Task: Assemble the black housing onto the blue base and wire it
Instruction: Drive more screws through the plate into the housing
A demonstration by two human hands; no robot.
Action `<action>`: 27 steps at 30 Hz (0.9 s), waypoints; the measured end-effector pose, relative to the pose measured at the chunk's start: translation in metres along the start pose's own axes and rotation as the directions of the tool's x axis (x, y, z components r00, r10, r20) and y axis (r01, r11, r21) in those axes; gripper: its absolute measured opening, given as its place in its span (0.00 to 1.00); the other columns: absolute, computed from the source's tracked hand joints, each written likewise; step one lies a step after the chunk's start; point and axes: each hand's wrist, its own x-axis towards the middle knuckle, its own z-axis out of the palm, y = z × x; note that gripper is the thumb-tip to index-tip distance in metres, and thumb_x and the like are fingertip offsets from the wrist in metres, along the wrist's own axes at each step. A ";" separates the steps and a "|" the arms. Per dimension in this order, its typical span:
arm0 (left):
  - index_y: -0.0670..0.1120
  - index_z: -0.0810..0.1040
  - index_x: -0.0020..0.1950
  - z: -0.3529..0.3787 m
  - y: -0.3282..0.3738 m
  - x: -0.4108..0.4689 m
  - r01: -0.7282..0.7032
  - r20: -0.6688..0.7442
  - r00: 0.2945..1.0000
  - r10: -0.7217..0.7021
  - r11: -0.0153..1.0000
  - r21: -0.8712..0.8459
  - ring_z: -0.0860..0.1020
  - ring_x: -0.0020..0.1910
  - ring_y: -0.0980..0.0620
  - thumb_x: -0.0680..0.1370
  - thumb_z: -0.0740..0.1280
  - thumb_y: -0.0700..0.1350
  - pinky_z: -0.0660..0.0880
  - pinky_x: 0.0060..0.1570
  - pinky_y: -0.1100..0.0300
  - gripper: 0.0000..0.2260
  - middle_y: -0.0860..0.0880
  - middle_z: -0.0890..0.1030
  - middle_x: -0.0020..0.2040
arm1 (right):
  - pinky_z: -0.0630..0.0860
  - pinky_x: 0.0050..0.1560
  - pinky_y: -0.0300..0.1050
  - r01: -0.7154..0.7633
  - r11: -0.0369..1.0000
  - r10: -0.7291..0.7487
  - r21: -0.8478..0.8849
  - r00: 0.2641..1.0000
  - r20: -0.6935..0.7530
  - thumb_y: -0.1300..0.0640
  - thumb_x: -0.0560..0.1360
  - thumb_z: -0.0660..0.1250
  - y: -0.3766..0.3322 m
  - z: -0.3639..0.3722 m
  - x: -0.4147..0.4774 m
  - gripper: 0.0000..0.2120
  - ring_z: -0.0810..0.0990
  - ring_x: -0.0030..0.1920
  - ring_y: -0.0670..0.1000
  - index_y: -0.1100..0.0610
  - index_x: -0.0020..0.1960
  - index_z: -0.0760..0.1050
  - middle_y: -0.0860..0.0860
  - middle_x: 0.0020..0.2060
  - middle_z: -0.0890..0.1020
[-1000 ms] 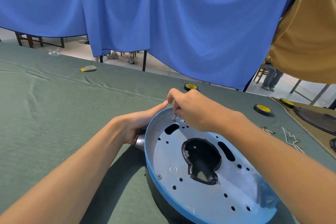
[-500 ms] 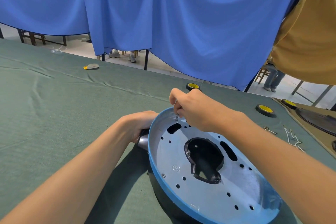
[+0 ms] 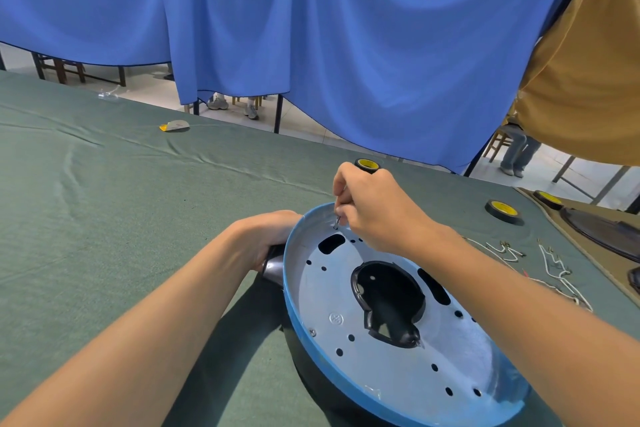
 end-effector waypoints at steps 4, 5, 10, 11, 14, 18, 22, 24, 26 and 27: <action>0.43 0.70 0.32 0.000 0.000 0.003 -0.023 -0.011 1.000 0.023 0.999 0.040 0.69 0.18 0.55 0.77 0.63 0.35 0.67 0.21 0.67 0.14 0.50 0.71 0.21 | 0.79 0.37 0.58 0.151 0.962 -0.118 -0.226 0.981 0.153 0.74 0.70 0.58 -0.001 -0.003 -0.001 0.16 0.77 0.41 0.58 0.56 0.50 0.63 0.57 0.41 0.77; 0.43 0.70 0.31 0.000 0.000 0.003 -0.022 -0.009 1.000 0.022 0.999 0.044 0.68 0.18 0.55 0.78 0.63 0.35 0.67 0.21 0.67 0.14 0.50 0.71 0.21 | 0.77 0.33 0.57 0.213 0.936 -0.161 -0.281 0.967 0.196 0.75 0.70 0.57 -0.002 -0.003 -0.001 0.17 0.75 0.39 0.58 0.55 0.49 0.61 0.56 0.39 0.76; 0.44 0.69 0.28 0.000 -0.001 0.001 -0.006 0.022 1.000 0.007 0.999 -0.035 0.67 0.16 0.53 0.77 0.62 0.34 0.65 0.19 0.67 0.17 0.49 0.68 0.21 | 0.78 0.38 0.51 0.196 0.964 -0.158 -0.178 0.966 0.205 0.72 0.74 0.59 0.004 -0.010 0.003 0.14 0.78 0.41 0.54 0.54 0.47 0.64 0.53 0.41 0.80; 0.44 0.69 0.26 0.000 -0.001 0.000 -0.005 0.022 1.000 0.006 1.000 -0.031 0.66 0.16 0.53 0.76 0.62 0.35 0.65 0.19 0.67 0.18 0.49 0.68 0.20 | 0.78 0.41 0.48 0.126 0.986 -0.106 -0.113 0.980 0.170 0.70 0.75 0.61 0.006 -0.012 0.003 0.13 0.79 0.42 0.53 0.53 0.46 0.65 0.52 0.41 0.82; 0.46 0.70 0.20 0.000 -0.001 0.001 0.005 0.051 0.999 -0.003 0.999 -0.044 0.66 0.15 0.52 0.77 0.61 0.34 0.64 0.18 0.68 0.24 0.49 0.68 0.20 | 0.79 0.42 0.52 -0.008 0.996 0.017 -0.086 0.994 0.109 0.64 0.76 0.65 0.005 -0.011 0.001 0.06 0.80 0.42 0.55 0.56 0.44 0.69 0.54 0.40 0.81; 0.45 0.68 0.24 0.001 -0.001 0.001 -0.001 0.057 0.998 0.003 1.000 -0.030 0.65 0.16 0.53 0.78 0.61 0.36 0.64 0.19 0.68 0.21 0.49 0.67 0.20 | 0.67 0.27 0.48 0.027 0.943 0.019 -0.330 0.991 0.133 0.68 0.75 0.63 -0.011 -0.012 -0.004 0.08 0.69 0.32 0.54 0.62 0.45 0.64 0.56 0.35 0.70; 0.45 0.69 0.27 0.001 -0.001 0.003 -0.067 0.011 0.998 0.067 0.997 0.030 0.67 0.16 0.57 0.75 0.65 0.38 0.65 0.18 0.68 0.15 0.50 0.69 0.21 | 0.54 0.25 0.45 0.287 0.815 -0.175 -0.503 0.950 0.259 0.72 0.72 0.62 -0.025 -0.015 -0.005 0.16 0.61 0.29 0.50 0.57 0.46 0.57 0.53 0.31 0.62; 0.46 0.71 0.33 0.001 -0.002 0.005 -0.097 -0.036 0.995 0.098 0.995 0.029 0.72 0.18 0.60 0.77 0.65 0.41 0.70 0.21 0.68 0.12 0.51 0.74 0.23 | 0.54 0.25 0.45 0.348 0.798 -0.219 -0.492 0.928 0.302 0.69 0.74 0.62 -0.026 -0.017 -0.003 0.15 0.61 0.29 0.51 0.57 0.47 0.56 0.53 0.31 0.62; 0.47 0.71 0.30 -0.001 -0.005 0.007 -0.074 -0.019 0.997 0.074 0.997 0.008 0.70 0.18 0.57 0.80 0.61 0.38 0.68 0.20 0.67 0.18 0.50 0.73 0.23 | 0.55 0.25 0.45 0.298 0.834 -0.165 -0.464 0.938 0.305 0.70 0.74 0.61 -0.025 -0.021 0.002 0.14 0.63 0.29 0.51 0.57 0.46 0.58 0.52 0.33 0.63; 0.47 0.71 0.26 -0.001 -0.005 0.007 -0.062 0.004 0.998 0.062 0.998 0.014 0.68 0.17 0.55 0.79 0.61 0.37 0.66 0.20 0.67 0.20 0.50 0.71 0.22 | 0.56 0.25 0.45 0.242 0.866 -0.120 -0.437 0.950 0.287 0.69 0.74 0.62 -0.023 -0.022 0.004 0.13 0.64 0.30 0.51 0.57 0.46 0.59 0.52 0.33 0.63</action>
